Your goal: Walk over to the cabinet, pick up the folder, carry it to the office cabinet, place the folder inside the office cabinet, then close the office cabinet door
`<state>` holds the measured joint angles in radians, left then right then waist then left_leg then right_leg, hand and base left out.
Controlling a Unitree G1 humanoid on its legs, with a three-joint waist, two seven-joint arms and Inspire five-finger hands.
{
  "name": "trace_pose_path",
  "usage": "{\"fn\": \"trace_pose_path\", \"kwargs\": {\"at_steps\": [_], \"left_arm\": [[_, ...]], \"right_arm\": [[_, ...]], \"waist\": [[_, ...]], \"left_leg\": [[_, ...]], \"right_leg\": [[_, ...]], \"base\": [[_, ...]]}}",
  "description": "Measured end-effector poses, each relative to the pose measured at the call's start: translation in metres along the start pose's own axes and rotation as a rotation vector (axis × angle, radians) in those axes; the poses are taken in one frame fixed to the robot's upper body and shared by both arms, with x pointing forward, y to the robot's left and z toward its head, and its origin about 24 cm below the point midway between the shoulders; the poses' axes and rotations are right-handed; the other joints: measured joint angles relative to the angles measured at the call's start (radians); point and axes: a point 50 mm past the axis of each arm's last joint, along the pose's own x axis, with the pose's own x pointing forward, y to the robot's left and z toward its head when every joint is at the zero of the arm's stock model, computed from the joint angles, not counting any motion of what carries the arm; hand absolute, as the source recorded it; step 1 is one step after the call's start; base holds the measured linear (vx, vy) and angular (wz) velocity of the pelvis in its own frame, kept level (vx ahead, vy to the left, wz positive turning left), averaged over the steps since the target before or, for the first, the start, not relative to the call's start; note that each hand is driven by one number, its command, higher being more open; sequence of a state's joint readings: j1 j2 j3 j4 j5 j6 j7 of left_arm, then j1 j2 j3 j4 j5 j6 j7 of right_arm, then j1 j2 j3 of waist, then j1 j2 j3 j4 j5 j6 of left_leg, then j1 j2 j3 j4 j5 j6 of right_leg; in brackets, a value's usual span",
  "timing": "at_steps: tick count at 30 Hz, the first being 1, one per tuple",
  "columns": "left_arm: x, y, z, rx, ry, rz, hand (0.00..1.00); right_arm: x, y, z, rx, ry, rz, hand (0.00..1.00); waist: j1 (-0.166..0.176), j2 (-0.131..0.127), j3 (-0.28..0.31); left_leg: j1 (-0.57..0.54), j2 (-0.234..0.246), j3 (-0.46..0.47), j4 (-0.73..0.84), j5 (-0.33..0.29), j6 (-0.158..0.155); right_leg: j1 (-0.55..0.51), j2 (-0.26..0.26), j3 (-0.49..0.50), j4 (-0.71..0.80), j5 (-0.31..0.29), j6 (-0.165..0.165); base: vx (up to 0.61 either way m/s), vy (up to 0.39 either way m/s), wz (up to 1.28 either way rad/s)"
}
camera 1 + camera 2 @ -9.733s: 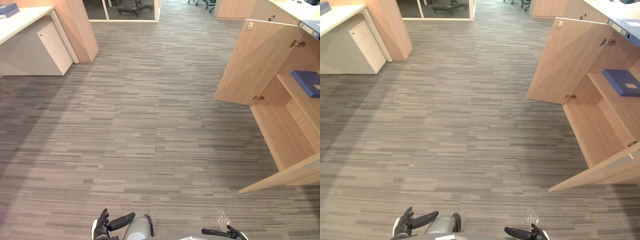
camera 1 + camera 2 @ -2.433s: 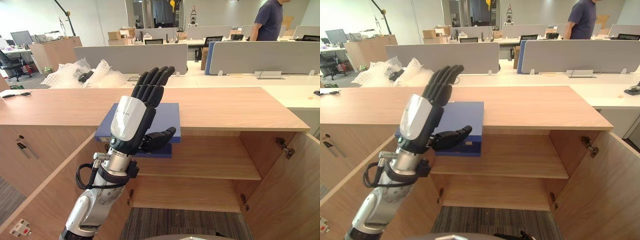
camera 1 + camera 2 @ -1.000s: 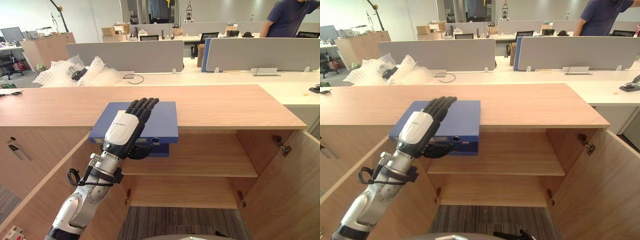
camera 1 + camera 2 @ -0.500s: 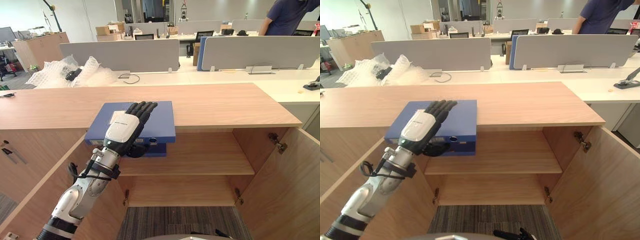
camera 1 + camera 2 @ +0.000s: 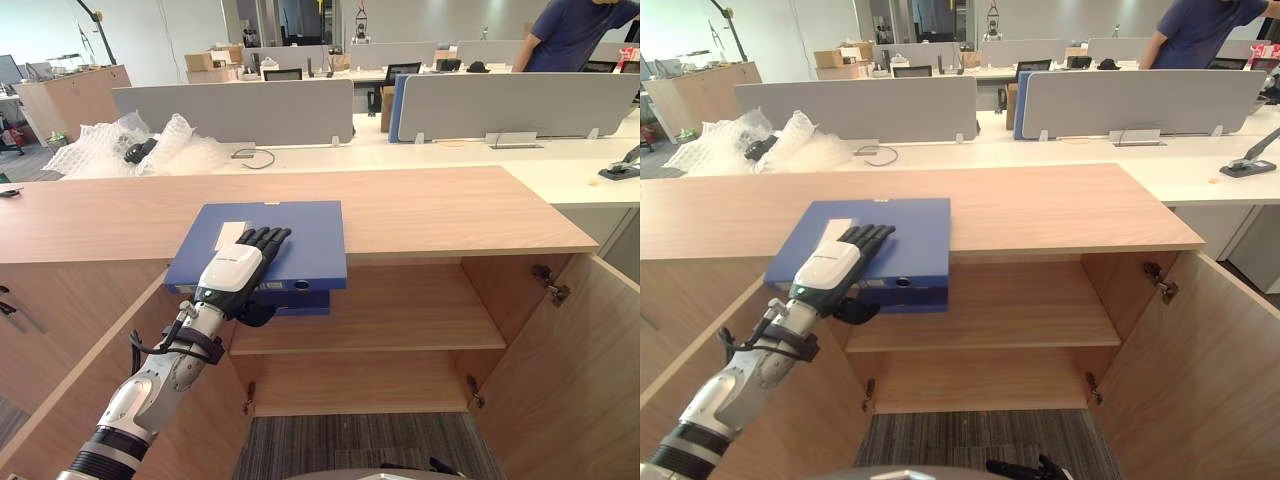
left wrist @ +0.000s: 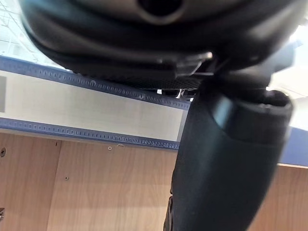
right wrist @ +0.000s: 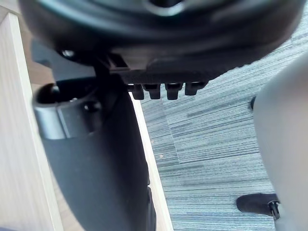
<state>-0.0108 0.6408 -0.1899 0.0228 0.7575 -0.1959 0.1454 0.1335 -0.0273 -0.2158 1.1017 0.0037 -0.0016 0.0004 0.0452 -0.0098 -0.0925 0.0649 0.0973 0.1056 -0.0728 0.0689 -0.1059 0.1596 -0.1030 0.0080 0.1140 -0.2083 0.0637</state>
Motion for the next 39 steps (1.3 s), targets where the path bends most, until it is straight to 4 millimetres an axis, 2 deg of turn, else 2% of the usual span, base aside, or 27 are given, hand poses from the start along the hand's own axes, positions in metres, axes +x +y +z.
{"fn": "trace_pose_path", "kwargs": {"at_steps": [11, 12, 15, 19, 26, 33, 35, 36, 39], "left_arm": [[0.012, 0.004, -0.01, 0.058, 0.043, 0.008, 1.0], [0.013, 0.005, -0.01, 0.061, 0.042, 0.01, 0.0], [0.015, 0.006, -0.012, 0.077, 0.045, 0.019, 0.0], [0.025, 0.017, -0.012, 0.095, 0.035, 0.088, 0.0], [0.044, 0.045, -0.005, 0.138, 0.001, 0.239, 0.0], [0.043, 0.038, 0.001, 0.128, -0.005, 0.234, 0.0], [0.038, 0.037, 0.007, 0.098, -0.006, 0.253, 0.0], [0.029, 0.035, 0.02, 0.057, -0.033, 0.271, 0.0], [0.018, 0.035, 0.042, -0.049, -0.087, 0.3, 0.0]], "right_arm": [[0.001, 0.002, 0.005, -0.013, -0.014, 0.009, 1.0], [0.001, 0.002, 0.006, -0.013, -0.016, 0.009, 1.0], [0.001, 0.002, 0.006, -0.013, -0.017, 0.01, 1.0], [0.001, 0.003, 0.007, -0.015, -0.019, 0.011, 1.0], [0.002, 0.005, 0.011, -0.039, -0.029, 0.021, 1.0], [0.002, 0.006, 0.014, -0.043, -0.034, 0.023, 1.0], [0.002, 0.006, 0.014, -0.042, -0.036, 0.023, 1.0], [0.002, 0.006, 0.014, -0.041, -0.036, 0.022, 1.0], [0.002, 0.006, 0.013, -0.04, -0.032, 0.02, 1.0]], "waist": [[-0.005, -0.001, 0.03], [-0.005, -0.001, 0.033], [-0.006, -0.002, 0.033], [-0.01, -0.002, 0.035], [-0.02, -0.006, 0.041], [-0.026, -0.004, 0.05], [-0.026, -0.004, 0.053], [-0.025, -0.003, 0.058], [-0.02, -0.004, 0.06]], "left_leg": [[0.021, -0.001, 0.007, -0.012, 0.006, 0.002], [0.023, -0.001, 0.007, -0.012, 0.006, 0.002], [0.023, -0.001, 0.008, -0.013, 0.007, 0.002], [0.022, -0.001, 0.008, -0.013, 0.007, 0.002], [0.025, -0.001, 0.009, -0.013, 0.007, 0.002], [0.027, -0.002, 0.011, -0.013, 0.007, 0.002], [0.026, -0.002, 0.011, -0.013, 0.007, 0.002], [0.025, -0.002, 0.011, -0.013, 0.007, 0.002], [0.024, -0.002, 0.011, -0.013, 0.006, 0.001]], "right_leg": [[0.012, -0.002, 0.0, -0.002, 0.004, 0.001], [0.015, -0.003, -0.001, -0.004, 0.004, 0.001], [0.015, -0.003, -0.001, -0.01, 0.004, 0.001], [0.017, -0.002, -0.001, -0.016, 0.004, 0.002], [0.026, -0.002, -0.002, -0.028, 0.012, 0.005], [0.03, -0.003, -0.002, -0.035, 0.016, 0.005], [0.031, -0.003, -0.002, -0.036, 0.016, 0.005], [0.031, -0.004, -0.002, -0.038, 0.016, 0.005], [0.03, -0.003, 0.002, -0.036, 0.016, 0.005]], "base": [[-0.02, -0.002, -0.01], [-0.04, -0.005, -0.01], [-0.03, -0.006, -0.01], [0.0, 0.0, 0.0], [0.0, 0.0, 0.0], [0.0, 0.0, 0.0], [0.0, 0.0, 0.0], [0.0, 0.0, 0.0], [0.0, 0.0, 0.0]]}}
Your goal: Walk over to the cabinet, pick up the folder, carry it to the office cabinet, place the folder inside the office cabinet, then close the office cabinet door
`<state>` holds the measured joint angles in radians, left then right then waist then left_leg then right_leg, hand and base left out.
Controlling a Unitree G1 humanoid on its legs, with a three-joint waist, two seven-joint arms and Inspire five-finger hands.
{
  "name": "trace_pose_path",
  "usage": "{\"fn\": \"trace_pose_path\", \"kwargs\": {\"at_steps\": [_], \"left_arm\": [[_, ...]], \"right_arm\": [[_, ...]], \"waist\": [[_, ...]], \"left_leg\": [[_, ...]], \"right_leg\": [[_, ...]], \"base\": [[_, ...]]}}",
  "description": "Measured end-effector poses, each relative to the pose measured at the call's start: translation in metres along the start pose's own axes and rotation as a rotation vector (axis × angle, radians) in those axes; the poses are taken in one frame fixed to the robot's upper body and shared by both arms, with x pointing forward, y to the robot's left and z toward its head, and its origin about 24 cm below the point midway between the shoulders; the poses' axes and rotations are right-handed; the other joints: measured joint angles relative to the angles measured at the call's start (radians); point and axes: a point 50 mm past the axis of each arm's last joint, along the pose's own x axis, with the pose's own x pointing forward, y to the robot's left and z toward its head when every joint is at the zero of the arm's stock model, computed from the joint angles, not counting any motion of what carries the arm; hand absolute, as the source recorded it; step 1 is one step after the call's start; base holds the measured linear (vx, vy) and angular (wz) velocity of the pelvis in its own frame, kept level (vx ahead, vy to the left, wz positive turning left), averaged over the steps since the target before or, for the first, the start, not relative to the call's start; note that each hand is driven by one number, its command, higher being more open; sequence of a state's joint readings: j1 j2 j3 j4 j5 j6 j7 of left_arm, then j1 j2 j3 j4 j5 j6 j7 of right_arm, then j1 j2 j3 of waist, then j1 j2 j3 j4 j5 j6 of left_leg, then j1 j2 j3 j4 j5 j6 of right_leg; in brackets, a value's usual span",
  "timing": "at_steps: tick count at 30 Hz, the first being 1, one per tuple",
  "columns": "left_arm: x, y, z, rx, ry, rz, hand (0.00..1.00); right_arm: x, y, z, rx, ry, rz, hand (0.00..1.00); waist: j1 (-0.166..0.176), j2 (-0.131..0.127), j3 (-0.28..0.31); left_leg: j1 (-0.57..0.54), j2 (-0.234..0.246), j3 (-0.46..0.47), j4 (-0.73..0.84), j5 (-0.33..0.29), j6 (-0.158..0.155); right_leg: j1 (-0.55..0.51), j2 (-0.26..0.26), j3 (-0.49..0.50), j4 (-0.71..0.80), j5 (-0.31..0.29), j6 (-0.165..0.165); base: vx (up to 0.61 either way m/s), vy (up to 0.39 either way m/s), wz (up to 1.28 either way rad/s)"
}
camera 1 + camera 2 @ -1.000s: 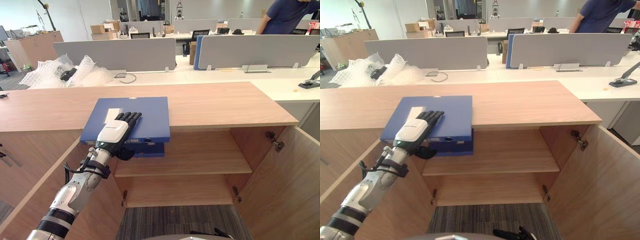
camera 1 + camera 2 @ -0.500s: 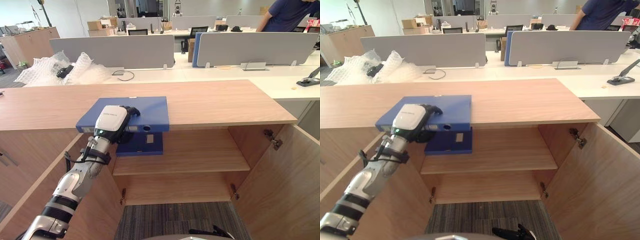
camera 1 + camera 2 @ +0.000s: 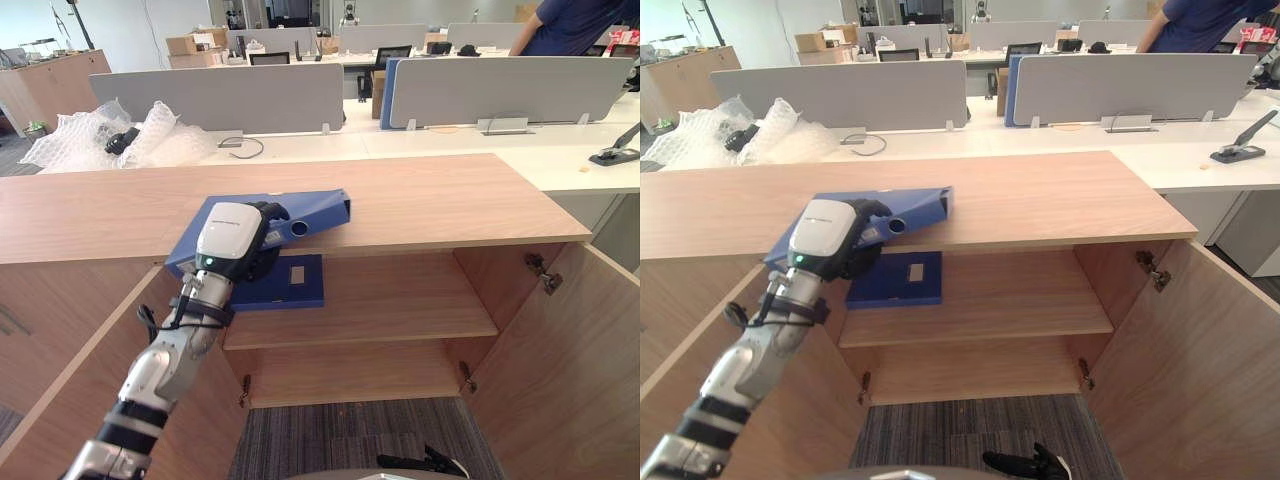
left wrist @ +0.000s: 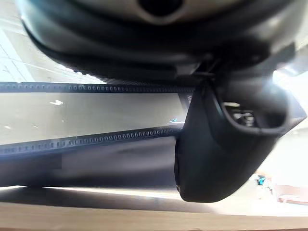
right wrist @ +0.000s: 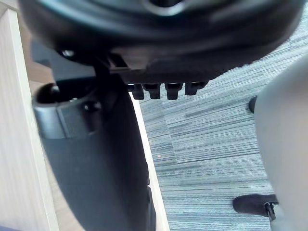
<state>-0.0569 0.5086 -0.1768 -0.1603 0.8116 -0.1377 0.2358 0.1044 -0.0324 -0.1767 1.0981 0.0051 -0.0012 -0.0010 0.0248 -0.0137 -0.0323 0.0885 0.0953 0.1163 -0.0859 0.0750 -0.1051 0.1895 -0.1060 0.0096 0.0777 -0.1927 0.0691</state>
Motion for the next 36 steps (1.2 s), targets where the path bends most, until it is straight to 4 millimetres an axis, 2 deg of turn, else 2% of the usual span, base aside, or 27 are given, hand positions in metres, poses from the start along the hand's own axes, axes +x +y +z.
{"fn": "trace_pose_path", "kwargs": {"at_steps": [1, 3, 4, 6, 7, 8, 9, 12, 13, 14, 15, 16, 17, 19, 20, 22, 23, 24, 25, 29, 32, 36], "left_arm": [[-0.005, 0.005, 0.018, -0.121, -0.042, 0.036, 0.0], [-0.008, 0.012, 0.033, -0.264, -0.086, 0.067, 0.0], [-0.01, 0.016, 0.045, -0.439, -0.122, 0.086, 0.0], [-0.014, 0.018, 0.053, -0.588, -0.132, 0.103, 0.0], [-0.017, 0.018, 0.054, -0.716, -0.117, 0.12, 0.0], [-0.021, 0.019, 0.054, -0.846, -0.088, 0.15, 0.0], [-0.024, 0.019, 0.054, -0.905, -0.071, 0.166, 0.0], [-0.043, 0.017, 0.042, -1.251, 0.061, 0.252, 0.0], [-0.049, 0.014, 0.036, -1.355, 0.109, 0.277, 0.0], [-0.058, 0.012, 0.03, -1.487, 0.177, 0.336, 0.0], [-0.06, 0.011, 0.028, -1.521, 0.198, 0.357, 0.0], [-0.065, 0.01, 0.025, -1.601, 0.231, 0.398, 0.0], [-0.067, 0.01, 0.024, -1.629, 0.245, 0.414, 0.0], [-0.074, 0.006, 0.022, -1.719, 0.29, 0.463, 0.0], [-0.075, 0.005, 0.022, -1.737, 0.297, 0.471, 0.0], [-0.075, 0.003, 0.023, -1.801, 0.304, 0.497, 0.0], [-0.075, 0.004, 0.024, -1.81, 0.3, 0.503, 0.0], [-0.074, 0.006, 0.026, -1.828, 0.285, 0.513, 0.0], [-0.073, 0.007, 0.027, -1.837, 0.274, 0.517, 0.0], [-0.07, 0.009, 0.028, -1.852, 0.242, 0.521, 0.0], [-0.067, 0.01, 0.029, -1.856, 0.217, 0.503, 0.0], [-0.056, 0.011, 0.032, -1.857, 0.12, 0.408, 0.0]], "right_arm": [[0.0, 0.0, -0.001, 0.003, 0.005, -0.001, 1.0], [0.0, -0.001, -0.002, 0.009, 0.009, -0.003, 1.0], [0.0, -0.001, -0.003, 0.024, 0.012, -0.006, 1.0], [0.0, -0.002, -0.004, 0.038, 0.016, -0.013, 1.0], [0.0, -0.002, -0.004, 0.041, 0.015, -0.016, 1.0], [0.0, -0.002, -0.002, 0.053, 0.006, -0.023, 1.0], [-0.001, -0.003, -0.002, 0.064, 0.002, -0.028, 1.0], [-0.008, -0.005, 0.002, 0.187, -0.07, -0.081, 1.0], [-0.011, -0.005, 0.008, 0.232, -0.112, -0.093, 1.0], [-0.019, -0.004, 0.022, 0.288, -0.206, -0.101, 1.0], [-0.023, -0.003, 0.029, 0.299, -0.247, -0.102, 1.0], [-0.033, -0.005, 0.047, 0.326, -0.35, -0.114, 1.0], [-0.04, -0.006, 0.057, 0.345, -0.405, -0.114, 1.0], [-0.07, -0.011, 0.097, 0.412, -0.634, -0.137, 1.0], [-0.078, -0.013, 0.106, 0.432, -0.692, -0.147, 1.0], [-0.113, -0.023, 0.139, 0.482, -0.911, -0.201, 1.0], [-0.122, -0.024, 0.146, 0.497, -0.965, -0.211, 1.0], [-0.142, -0.031, 0.158, 0.519, -1.074, -0.249, 1.0], [-0.153, -0.035, 0.164, 0.525, -1.134, -0.275, 1.0], [-0.185, -0.041, 0.179, 0.558, -1.296, -0.302, 1.0], [-0.203, -0.035, 0.2, 0.545, -1.424, -0.232, 1.0], [-0.229, -0.023, 0.238, 0.404, -1.628, -0.064, 1.0]], "waist": [[0.004, 0.0, 0.0], [0.008, -0.001, -0.001], [0.009, -0.001, -0.002], [0.008, 0.004, -0.007], [0.009, 0.008, -0.01], [0.007, 0.011, -0.012], [0.007, 0.011, -0.012], [0.006, 0.011, -0.009], [0.006, 0.012, -0.005], [0.003, 0.009, 0.0], [0.003, 0.009, 0.0], [0.002, 0.008, 0.001], [0.002, 0.006, 0.003], [0.002, -0.003, 0.009], [0.002, -0.005, 0.009], [0.002, -0.01, 0.01], [0.002, -0.011, 0.009], [0.002, -0.011, 0.009], [0.001, -0.01, 0.008], [0.0, -0.004, -0.002], [-0.009, 0.002, -0.008], [-0.005, 0.001, -0.019]], "left_leg": [[0.0, 0.001, 0.0, 0.0, -0.001, -0.001], [0.001, 0.002, 0.0, 0.0, -0.002, -0.002], [0.001, 0.002, 0.0, 0.001, -0.002, -0.002], [0.002, 0.002, 0.002, 0.002, -0.004, -0.002], [0.002, 0.003, 0.005, 0.003, -0.006, 0.0], [0.002, 0.004, 0.006, 0.006, -0.009, -0.001], [0.002, 0.004, 0.007, 0.007, -0.01, -0.001], [-0.005, 0.009, 0.008, 0.01, -0.011, 0.001], [-0.006, 0.011, 0.008, 0.011, -0.012, 0.0], [-0.011, 0.013, 0.009, 0.013, -0.012, 0.0], [-0.016, 0.013, 0.008, 0.016, -0.013, 0.0], [-0.029, 0.015, 0.009, 0.023, -0.014, 0.0], [-0.034, 0.015, 0.008, 0.027, -0.015, 0.001], [-0.041, 0.016, 0.008, 0.049, -0.026, 0.0], [-0.042, 0.016, 0.008, 0.058, -0.031, 0.0], [-0.048, 0.014, 0.008, 0.094, -0.05, 0.0], [-0.051, 0.014, 0.008, 0.101, -0.054, 0.0], [-0.058, 0.013, 0.007, 0.117, -0.062, 0.0], [-0.061, 0.013, 0.007, 0.125, -0.066, 0.0], [-0.066, 0.012, 0.006, 0.135, -0.071, 0.001], [-0.067, 0.013, 0.007, 0.143, -0.074, 0.002], [-0.073, 0.011, 0.005, 0.146, -0.073, 0.004]], "right_leg": [[0.0, 0.001, 0.002, 0.002, 0.0, 0.0], [0.0, 0.002, 0.004, 0.004, 0.0, 0.0], [0.0, 0.002, 0.007, 0.006, 0.0, 0.0], [-0.002, 0.002, 0.01, 0.008, 0.0, 0.0], [-0.002, 0.002, 0.014, 0.009, 0.0, 0.0], [-0.003, 0.003, 0.016, 0.009, 0.0, 0.0], [-0.003, 0.003, 0.017, 0.009, 0.0, 0.0], [-0.012, 0.009, 0.018, 0.015, 0.0, 0.0], [-0.014, 0.011, 0.018, 0.017, 0.0, 0.0], [-0.018, 0.013, 0.019, 0.02, -0.001, -0.001], [-0.023, 0.013, 0.018, 0.022, -0.001, -0.001], [-0.037, 0.014, 0.019, 0.028, -0.001, -0.001], [-0.04, 0.014, 0.019, 0.03, -0.001, -0.001], [-0.043, 0.013, 0.02, 0.04, -0.001, -0.001], [-0.042, 0.012, 0.02, 0.042, -0.001, 0.0], [-0.032, 0.007, 0.02, 0.044, -0.003, 0.003], [-0.032, 0.006, 0.02, 0.044, -0.004, 0.004], [-0.031, 0.004, 0.019, 0.046, -0.005, 0.006], [-0.031, 0.004, 0.019, 0.046, -0.005, 0.007], [-0.032, 0.003, 0.02, 0.048, -0.006, 0.008], [-0.032, 0.003, 0.023, 0.049, -0.006, 0.008], [-0.038, 0.003, 0.025, 0.052, -0.006, 0.008]], "base": [[0.0, 0.0, 0.0], [0.0, 0.0, 0.0], [0.0, 0.0, 0.0], [-0.01, -0.003, -0.04], [0.0, 0.0, -0.07], [0.0, 0.0, -0.06], [-0.02, -0.008, -0.04], [-0.02, -0.012, -0.01], [0.0, 0.0, 0.0], [0.0, 0.0, 0.0], [-0.03, -0.021, -0.01], [0.0, 0.0, 0.0], [0.0, 0.0, 0.0], [0.0, 0.0, 0.0], [0.0, 0.0, 0.0], [0.0, 0.0, 0.0], [0.0, 0.0, 0.0], [0.0, 0.0, 0.0], [0.0, 0.0, 0.0], [0.0, 0.0, 0.0], [-0.05, 0.008, -0.04], [-0.05, 0.007, 0.0]]}}
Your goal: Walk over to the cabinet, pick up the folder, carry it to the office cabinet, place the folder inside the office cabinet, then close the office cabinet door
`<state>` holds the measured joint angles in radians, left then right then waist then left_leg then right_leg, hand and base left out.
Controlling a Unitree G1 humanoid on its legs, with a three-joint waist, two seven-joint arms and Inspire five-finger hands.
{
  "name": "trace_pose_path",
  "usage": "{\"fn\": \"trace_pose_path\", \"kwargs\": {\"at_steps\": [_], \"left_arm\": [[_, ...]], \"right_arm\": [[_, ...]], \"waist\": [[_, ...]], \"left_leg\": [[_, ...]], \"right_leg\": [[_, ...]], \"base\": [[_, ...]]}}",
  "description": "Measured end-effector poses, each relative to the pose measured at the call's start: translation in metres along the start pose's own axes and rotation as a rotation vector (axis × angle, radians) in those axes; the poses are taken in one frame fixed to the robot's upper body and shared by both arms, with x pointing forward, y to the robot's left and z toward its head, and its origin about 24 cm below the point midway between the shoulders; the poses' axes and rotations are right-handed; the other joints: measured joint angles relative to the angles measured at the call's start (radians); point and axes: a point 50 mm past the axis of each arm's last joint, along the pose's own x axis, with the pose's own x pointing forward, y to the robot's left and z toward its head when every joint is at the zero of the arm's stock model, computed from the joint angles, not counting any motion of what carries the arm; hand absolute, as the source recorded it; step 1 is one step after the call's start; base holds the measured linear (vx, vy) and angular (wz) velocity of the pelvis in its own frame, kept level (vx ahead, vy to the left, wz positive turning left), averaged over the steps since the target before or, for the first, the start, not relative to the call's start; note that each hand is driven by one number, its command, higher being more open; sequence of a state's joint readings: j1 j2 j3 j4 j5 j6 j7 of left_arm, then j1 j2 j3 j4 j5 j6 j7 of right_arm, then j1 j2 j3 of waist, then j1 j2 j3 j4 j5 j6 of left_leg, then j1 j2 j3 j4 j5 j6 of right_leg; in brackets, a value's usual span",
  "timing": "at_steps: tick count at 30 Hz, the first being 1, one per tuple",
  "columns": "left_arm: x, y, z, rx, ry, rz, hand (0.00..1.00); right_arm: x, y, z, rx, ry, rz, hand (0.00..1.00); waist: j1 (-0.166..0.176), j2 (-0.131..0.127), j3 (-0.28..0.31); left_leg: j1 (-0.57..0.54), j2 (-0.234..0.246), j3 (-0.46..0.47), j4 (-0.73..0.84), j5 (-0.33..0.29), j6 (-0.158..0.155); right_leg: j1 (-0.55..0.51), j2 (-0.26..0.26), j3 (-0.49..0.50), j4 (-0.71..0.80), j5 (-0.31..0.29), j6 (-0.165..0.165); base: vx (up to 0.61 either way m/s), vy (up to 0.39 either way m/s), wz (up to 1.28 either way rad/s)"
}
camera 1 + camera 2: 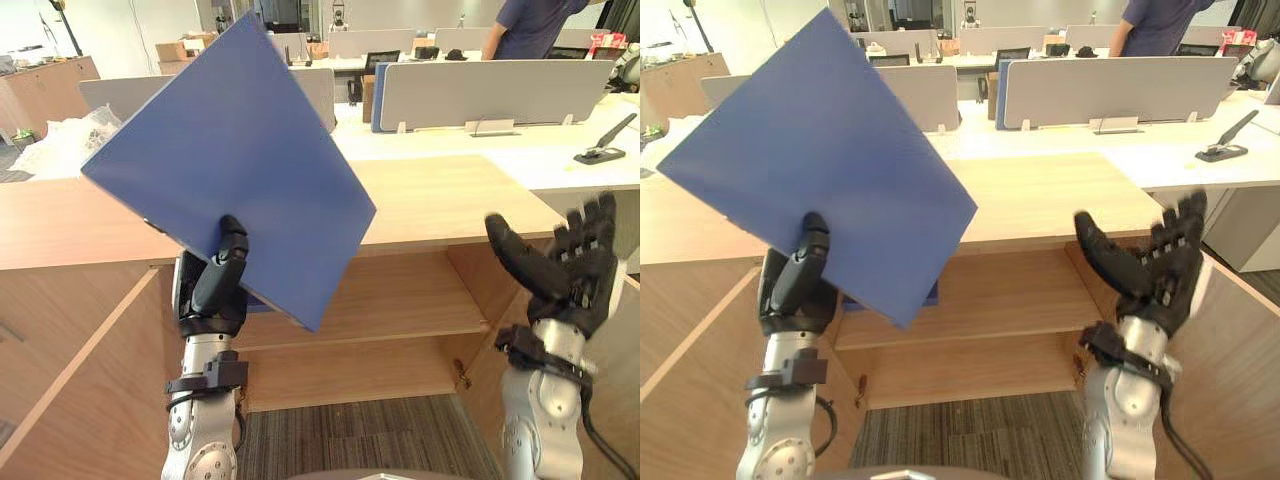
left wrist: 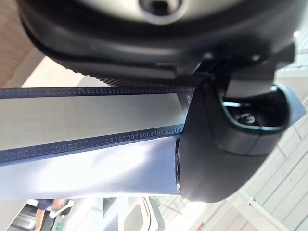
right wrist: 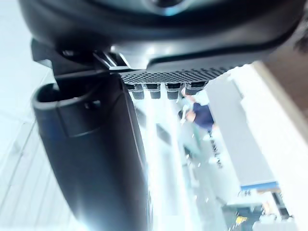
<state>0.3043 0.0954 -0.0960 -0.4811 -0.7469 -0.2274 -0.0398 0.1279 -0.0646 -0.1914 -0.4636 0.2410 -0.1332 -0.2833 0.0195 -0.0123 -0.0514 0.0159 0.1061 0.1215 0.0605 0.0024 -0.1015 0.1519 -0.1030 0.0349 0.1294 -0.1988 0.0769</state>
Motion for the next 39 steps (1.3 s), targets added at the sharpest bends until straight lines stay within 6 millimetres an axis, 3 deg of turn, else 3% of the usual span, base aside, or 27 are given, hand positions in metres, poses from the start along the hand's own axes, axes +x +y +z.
{"fn": "trace_pose_path", "kwargs": {"at_steps": [5, 13, 23, 33, 34, 39], "left_arm": [[0.011, -0.001, -0.007, 0.039, 0.056, -0.135, 0.0], [0.009, 0.002, -0.026, 0.072, 0.188, -0.211, 0.0], [0.006, 0.012, -0.031, 0.097, 0.252, -0.212, 0.0], [0.002, 0.018, -0.031, 0.06, 0.336, -0.222, 0.0], [0.002, 0.019, -0.031, 0.062, 0.352, -0.228, 0.0], [0.008, 0.021, -0.028, 0.067, 0.424, -0.28, 0.0]], "right_arm": [[0.04, 0.055, 0.019, 0.083, -0.13, 0.434, 1.0], [0.059, 0.095, -0.002, 0.162, 0.018, 0.782, 1.0], [0.071, 0.103, -0.013, 0.054, 0.155, 0.991, 1.0], [0.074, 0.103, -0.032, -0.009, 0.284, 1.049, 1.0], [0.073, 0.103, -0.036, -0.016, 0.309, 1.054, 0.0], [0.07, 0.091, -0.047, 0.001, 0.454, 1.082, 0.0]], "waist": [[0.0, -0.008, -0.016], [0.015, -0.024, -0.023], [0.025, -0.025, -0.023], [0.026, -0.025, -0.024], [0.026, -0.025, -0.025], [0.032, -0.026, -0.031]], "left_leg": [[-0.01, -0.003, -0.01, 0.003, 0.002, 0.002], [-0.015, -0.009, -0.025, 0.001, 0.003, 0.003], [0.001, -0.009, -0.02, -0.019, 0.011, 0.006], [0.012, -0.008, -0.014, -0.04, 0.026, 0.007], [0.013, -0.008, -0.011, -0.04, 0.027, 0.007], [0.015, -0.007, -0.007, -0.041, 0.03, 0.005]], "right_leg": [[-0.009, 0.0, 0.0, 0.005, 0.001, 0.0], [-0.009, -0.001, -0.003, 0.009, 0.006, 0.0], [-0.009, -0.001, -0.003, 0.016, 0.007, 0.0], [-0.009, -0.002, -0.003, 0.015, 0.013, -0.001], [-0.009, -0.002, -0.003, 0.015, 0.013, -0.001], [-0.009, -0.001, -0.002, 0.014, 0.015, -0.003]], "base": [[-0.02, 0.006, 0.02], [0.0, 0.008, 0.05], [0.0, 0.0, 0.0], [-0.03, 0.008, -0.01], [-0.04, 0.006, -0.04], [-0.05, 0.007, -0.03]]}}
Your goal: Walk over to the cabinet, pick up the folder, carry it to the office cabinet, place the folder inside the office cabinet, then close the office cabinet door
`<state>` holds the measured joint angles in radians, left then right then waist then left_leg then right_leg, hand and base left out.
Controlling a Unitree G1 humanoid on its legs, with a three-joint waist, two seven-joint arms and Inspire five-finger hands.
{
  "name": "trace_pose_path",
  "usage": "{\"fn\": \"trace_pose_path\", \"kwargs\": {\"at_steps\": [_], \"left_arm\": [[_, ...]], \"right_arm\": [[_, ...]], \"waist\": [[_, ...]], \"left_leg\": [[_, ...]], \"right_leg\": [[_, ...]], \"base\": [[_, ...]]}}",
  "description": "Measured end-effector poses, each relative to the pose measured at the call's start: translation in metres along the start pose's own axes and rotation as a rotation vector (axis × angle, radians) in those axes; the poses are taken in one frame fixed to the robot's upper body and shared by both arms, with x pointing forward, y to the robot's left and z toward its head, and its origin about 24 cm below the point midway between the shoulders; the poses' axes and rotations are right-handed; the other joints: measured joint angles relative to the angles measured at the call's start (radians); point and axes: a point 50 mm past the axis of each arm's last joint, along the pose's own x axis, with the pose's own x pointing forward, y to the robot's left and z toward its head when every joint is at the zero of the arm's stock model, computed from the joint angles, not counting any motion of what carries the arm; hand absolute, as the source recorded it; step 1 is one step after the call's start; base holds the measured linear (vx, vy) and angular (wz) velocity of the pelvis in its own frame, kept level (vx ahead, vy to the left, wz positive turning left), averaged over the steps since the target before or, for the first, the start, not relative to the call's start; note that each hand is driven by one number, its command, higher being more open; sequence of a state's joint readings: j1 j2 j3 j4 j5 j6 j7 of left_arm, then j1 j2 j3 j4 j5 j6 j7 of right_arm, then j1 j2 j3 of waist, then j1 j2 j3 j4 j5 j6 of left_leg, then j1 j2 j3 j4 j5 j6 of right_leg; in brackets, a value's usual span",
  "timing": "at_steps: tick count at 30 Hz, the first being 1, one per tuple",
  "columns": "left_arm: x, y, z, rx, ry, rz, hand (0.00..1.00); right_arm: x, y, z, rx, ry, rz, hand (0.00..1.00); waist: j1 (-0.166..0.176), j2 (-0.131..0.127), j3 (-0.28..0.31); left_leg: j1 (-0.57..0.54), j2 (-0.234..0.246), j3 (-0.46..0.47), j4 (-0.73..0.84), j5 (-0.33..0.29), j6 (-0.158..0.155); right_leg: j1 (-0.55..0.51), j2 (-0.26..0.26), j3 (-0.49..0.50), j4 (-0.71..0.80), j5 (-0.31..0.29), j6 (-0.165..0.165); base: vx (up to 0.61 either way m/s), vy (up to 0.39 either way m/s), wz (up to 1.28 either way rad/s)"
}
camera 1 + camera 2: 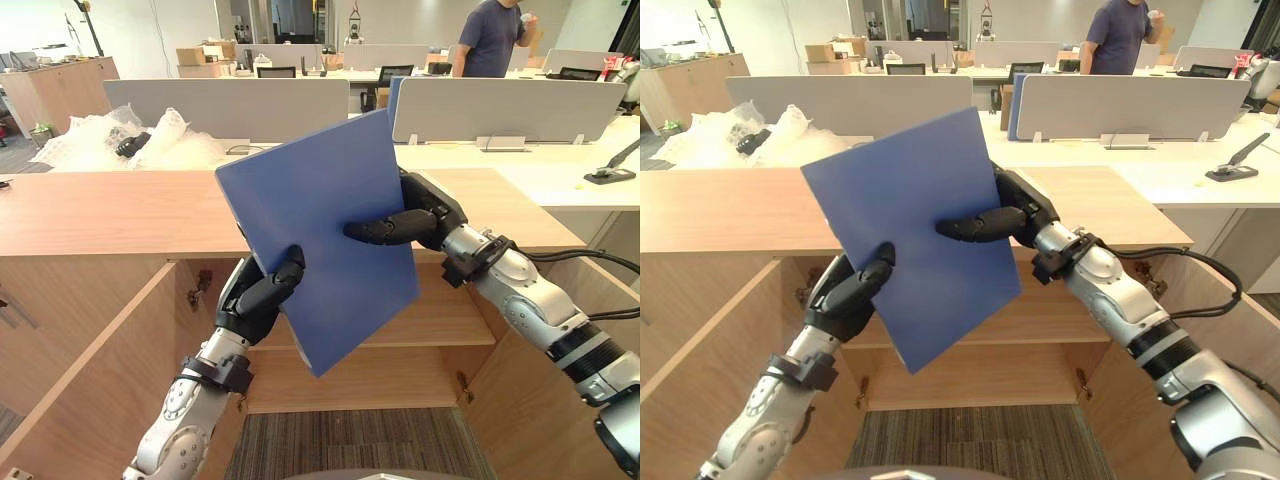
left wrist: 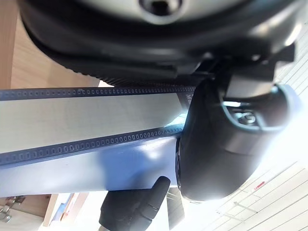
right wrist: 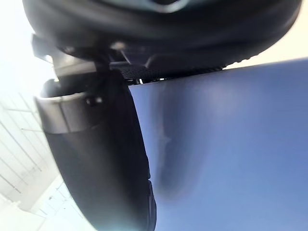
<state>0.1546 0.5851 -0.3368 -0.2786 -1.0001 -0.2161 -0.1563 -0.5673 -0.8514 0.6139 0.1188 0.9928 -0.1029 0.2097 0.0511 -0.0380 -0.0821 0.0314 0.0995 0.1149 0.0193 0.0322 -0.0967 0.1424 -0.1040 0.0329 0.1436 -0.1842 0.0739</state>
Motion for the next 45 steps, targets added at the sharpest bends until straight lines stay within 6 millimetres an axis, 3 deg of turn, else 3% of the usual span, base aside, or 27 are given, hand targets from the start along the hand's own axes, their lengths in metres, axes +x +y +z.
{"fn": "trace_pose_path", "kwargs": {"at_steps": [5, 6, 12, 14, 17, 20, 21, 22, 24, 26, 30, 33, 34, 39, 41, 45], "left_arm": [[0.006, 0.008, 0.004, 0.087, 0.073, -0.055, 0.0], [0.008, 0.01, 0.004, 0.093, 0.075, -0.058, 1.0], [0.008, 0.011, -0.003, 0.098, 0.118, -0.137, 1.0], [0.004, 0.01, -0.008, 0.071, 0.119, -0.146, 1.0], [-0.012, 0.013, -0.026, 0.008, 0.14, -0.088, 1.0], [-0.032, 0.022, -0.064, -0.033, 0.308, -0.039, 1.0], [-0.037, 0.024, -0.073, -0.045, 0.356, -0.039, 1.0], [-0.05, 0.026, -0.095, -0.058, 0.494, -0.054, 1.0], [-0.064, 0.025, -0.116, -0.071, 0.626, -0.074, 1.0], [-0.088, 0.027, -0.145, -0.028, 0.814, -0.102, 1.0], [-0.115, 0.035, -0.177, 0.149, 1.062, -0.132, 1.0], [-0.133, 0.049, -0.194, 0.329, 1.222, -0.068, 1.0], [-0.135, 0.055, -0.195, 0.311, 1.205, 0.029, 1.0], [-0.148, 0.089, -0.189, 0.418, 1.216, 0.402, 1.0], [-0.154, 0.099, -0.183, 0.464, 1.235, 0.482, 1.0], [-0.173, 0.105, -0.179, 0.518, 1.279, 0.59, 1.0]], "right_arm": [[-0.017, -0.007, -0.013, -0.02, 0.129, 0.051, 0.0], [-0.019, -0.008, -0.015, -0.007, 0.134, 0.051, 0.0], [-0.029, -0.009, -0.021, 0.027, 0.138, 0.028, 0.0], [-0.029, -0.007, -0.015, -0.01, 0.11, 0.035, 0.0], [-0.024, 0.005, 0.015, -0.232, 0.009, 0.087, 0.0], [-0.018, 0.048, 0.049, -0.624, -0.157, 0.215, 0.0], [-0.017, 0.057, 0.052, -0.691, -0.187, 0.239, 0.0], [-0.015, 0.083, 0.052, -0.806, -0.262, 0.313, 0.0], [-0.015, 0.108, 0.047, -0.829, -0.334, 0.389, 0.0], [-0.014, 0.135, 0.035, -0.774, -0.397, 0.474, 0.0], [-0.015, 0.162, 0.015, -0.717, -0.415, 0.543, 0.0], [-0.021, 0.174, -0.024, -0.736, -0.292, 0.638, 0.0], [-0.024, 0.169, -0.043, -0.758, -0.208, 0.629, 0.0], [-0.032, 0.13, -0.102, -0.895, 0.125, 0.597, 0.0], [-0.04, 0.116, -0.125, -0.897, 0.255, 0.591, 0.0], [-0.062, 0.101, -0.165, -0.997, 0.471, 0.659, 0.0]], "waist": [[-0.004, -0.006, -0.026], [-0.004, -0.007, -0.027], [-0.002, -0.019, -0.037], [-0.003, -0.021, -0.037], [-0.011, -0.02, -0.037], [-0.015, -0.024, -0.039], [-0.017, -0.025, -0.041], [-0.019, -0.029, -0.042], [-0.024, -0.036, -0.041], [-0.028, -0.043, -0.033], [-0.031, -0.046, -0.03], [-0.034, -0.044, -0.022], [-0.035, -0.043, -0.013], [-0.032, -0.043, 0.021], [-0.032, -0.039, 0.044], [-0.02, -0.007, 0.086]], "left_leg": [[0.001, 0.001, 0.001, 0.0, 0.0, -0.001], [0.002, 0.002, 0.003, 0.0, 0.001, -0.001], [0.002, 0.002, 0.003, 0.001, 0.001, -0.002], [0.001, 0.003, 0.004, 0.001, 0.001, -0.002], [0.0, 0.004, 0.007, -0.001, 0.001, -0.002], [0.0, 0.007, 0.009, -0.003, 0.001, -0.002], [0.0, 0.007, 0.01, -0.004, 0.001, -0.002], [-0.001, 0.007, 0.012, -0.007, 0.001, -0.003], [0.0, 0.006, 0.014, -0.009, 0.002, -0.002], [0.001, 0.003, 0.016, -0.014, 0.003, -0.001], [0.007, 0.001, 0.017, -0.045, 0.008, -0.006], [0.008, -0.001, 0.01, -0.066, 0.026, -0.002], [0.006, -0.002, 0.004, -0.072, 0.029, -0.003], [-0.009, -0.002, -0.025, -0.073, 0.031, -0.003], [-0.011, -0.002, -0.041, -0.067, 0.027, 0.001], [-0.018, -0.001, -0.046, -0.038, 0.003, 0.015]], "right_leg": [[0.0, 0.001, 0.0, 0.001, 0.001, -0.002], [0.0, 0.001, 0.001, 0.001, 0.001, -0.002], [-0.002, 0.002, 0.001, 0.006, 0.0, -0.005], [-0.004, 0.002, 0.001, 0.007, 0.0, -0.005], [-0.008, 0.003, 0.003, 0.008, -0.001, -0.005], [-0.013, 0.005, 0.005, 0.008, -0.001, -0.006], [-0.014, 0.005, 0.006, 0.008, -0.001, -0.006], [-0.017, 0.005, 0.007, 0.009, -0.001, -0.006], [-0.018, 0.004, 0.009, 0.01, -0.001, -0.006], [-0.021, 0.002, 0.011, 0.01, -0.001, -0.006], [-0.027, 0.001, 0.016, -0.004, -0.003, -0.005], [-0.038, 0.005, 0.026, -0.013, -0.004, -0.006], [-0.04, 0.006, 0.026, -0.015, -0.004, -0.006], [-0.057, 0.014, 0.031, -0.018, 0.001, -0.007], [-0.056, 0.016, 0.031, -0.015, 0.003, -0.005], [-0.055, 0.016, 0.04, -0.015, 0.014, -0.002]], "base": [[-0.01, 0.003, -0.01], [-0.04, 0.007, -0.03], [-0.04, 0.007, 0.0], [0.0, 0.0, 0.0], [0.0, 0.0, -0.04], [0.0, 0.0, 0.0], [0.0, 0.0, -0.04], [0.0, 0.0, -0.03], [0.0, 0.0, -0.04], [-0.01, 0.004, -0.02], [-0.04, 0.013, -0.04], [-0.02, 0.002, -0.07], [0.0, 0.0, 0.0], [0.01, -0.005, -0.01], [0.04, -0.016, 0.01], [0.02, 0.007, -0.07]]}}
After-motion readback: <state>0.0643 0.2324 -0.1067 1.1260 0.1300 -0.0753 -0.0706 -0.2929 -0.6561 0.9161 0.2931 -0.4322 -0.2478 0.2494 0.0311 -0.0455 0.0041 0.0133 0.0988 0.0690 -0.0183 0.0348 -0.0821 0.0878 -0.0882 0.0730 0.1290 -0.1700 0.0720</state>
